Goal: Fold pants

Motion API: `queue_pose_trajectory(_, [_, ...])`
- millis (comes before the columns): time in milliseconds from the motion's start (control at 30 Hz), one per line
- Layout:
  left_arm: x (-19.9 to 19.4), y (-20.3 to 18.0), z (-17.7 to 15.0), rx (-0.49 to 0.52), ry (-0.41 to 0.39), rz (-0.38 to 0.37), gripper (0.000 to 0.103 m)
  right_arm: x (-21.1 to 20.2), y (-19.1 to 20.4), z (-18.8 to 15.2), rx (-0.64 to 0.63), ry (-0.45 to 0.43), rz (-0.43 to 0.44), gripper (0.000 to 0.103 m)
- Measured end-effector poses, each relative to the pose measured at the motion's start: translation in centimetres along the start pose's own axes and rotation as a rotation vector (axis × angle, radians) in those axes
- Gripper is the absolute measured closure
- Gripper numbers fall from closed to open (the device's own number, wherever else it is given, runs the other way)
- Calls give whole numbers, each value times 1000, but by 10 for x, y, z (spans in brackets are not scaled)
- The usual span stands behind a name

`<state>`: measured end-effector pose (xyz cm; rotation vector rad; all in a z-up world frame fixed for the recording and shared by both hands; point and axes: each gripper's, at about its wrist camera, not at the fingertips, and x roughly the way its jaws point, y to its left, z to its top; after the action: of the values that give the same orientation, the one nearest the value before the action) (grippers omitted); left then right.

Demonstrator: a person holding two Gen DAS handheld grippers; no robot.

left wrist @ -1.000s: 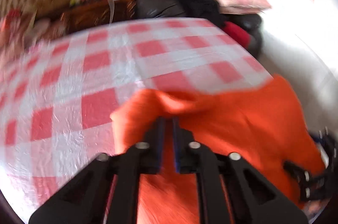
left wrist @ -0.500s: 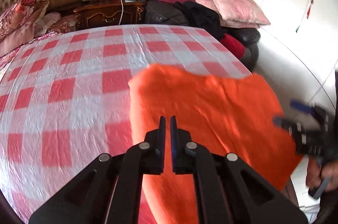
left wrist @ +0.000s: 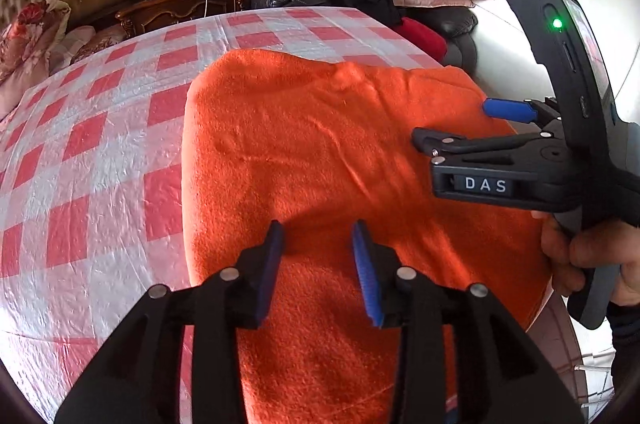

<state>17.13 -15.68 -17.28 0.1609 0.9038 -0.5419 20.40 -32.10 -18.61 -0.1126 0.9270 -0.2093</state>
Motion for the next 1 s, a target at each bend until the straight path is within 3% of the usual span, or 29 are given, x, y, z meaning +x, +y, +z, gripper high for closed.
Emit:
queue_pose_trajectory(333, [-29, -30, -18, 111, -61, 75, 60, -1, -2, -2, 3, -15, 7, 10])
queue_pose_trajectory(500, [-52, -12, -25, 3, -84, 94, 49, -1, -2, -3, 4, -14, 7, 10])
queue_pose_trajectory(600, [-57, 7, -30, -75, -56, 119, 42, -6, -5, -2, 25, 5, 20, 10])
queue_pose_trajectory(767, [-63, 45, -49, -290, 39, 43, 37, -31, -35, -19, 152, 9, 18, 11])
queue_pose_trajectory(900, [-63, 68, -68, -471, 118, -126, 37, -27, -70, -36, 304, 68, 109, 11])
queue_pose_trajectory(1000, [-65, 70, -72, -499, 136, -172, 40, -20, -77, -37, 321, 84, 156, 18])
